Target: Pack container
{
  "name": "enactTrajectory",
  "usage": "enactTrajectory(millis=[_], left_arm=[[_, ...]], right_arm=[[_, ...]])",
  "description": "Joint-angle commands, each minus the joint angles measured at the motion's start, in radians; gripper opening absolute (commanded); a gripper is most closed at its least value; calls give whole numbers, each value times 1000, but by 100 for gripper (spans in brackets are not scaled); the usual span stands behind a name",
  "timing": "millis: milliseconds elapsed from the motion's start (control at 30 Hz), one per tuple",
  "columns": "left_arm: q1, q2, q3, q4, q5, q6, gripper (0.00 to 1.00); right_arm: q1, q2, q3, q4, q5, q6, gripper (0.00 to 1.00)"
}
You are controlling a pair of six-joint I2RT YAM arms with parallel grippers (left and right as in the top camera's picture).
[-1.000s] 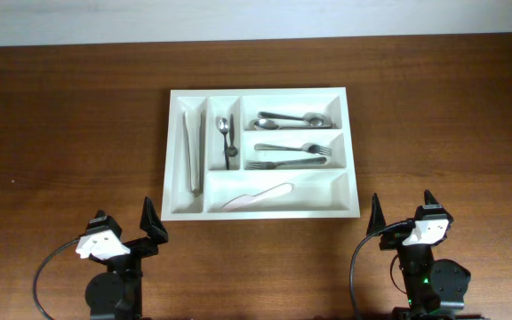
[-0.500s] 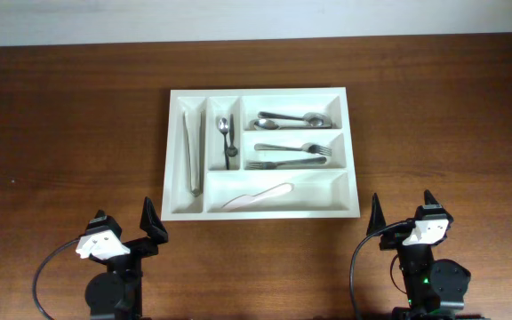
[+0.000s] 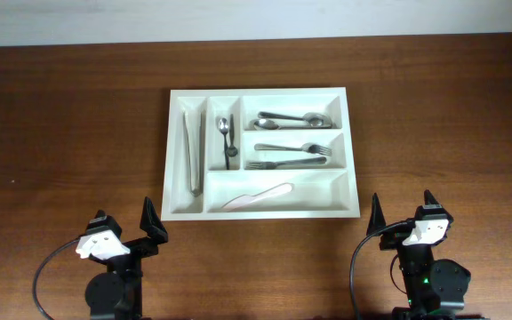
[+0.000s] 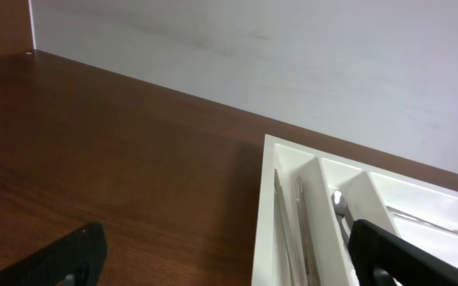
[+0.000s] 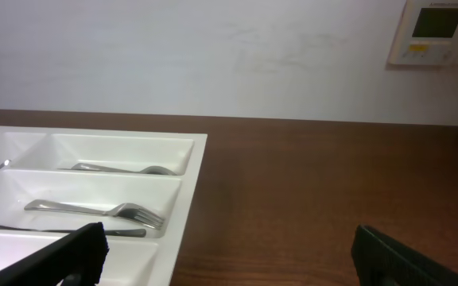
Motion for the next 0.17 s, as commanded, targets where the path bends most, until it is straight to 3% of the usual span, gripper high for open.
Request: enactTrajectory(millis=[0,133], left_arm=[[3,-10,-10,5,-15,2,99],[3,-10,-10,6,-15,2,99]], right_arm=[[6,-11,-8,-3,9,-3,98],[6,-11,-8,-3,9,-3,99]])
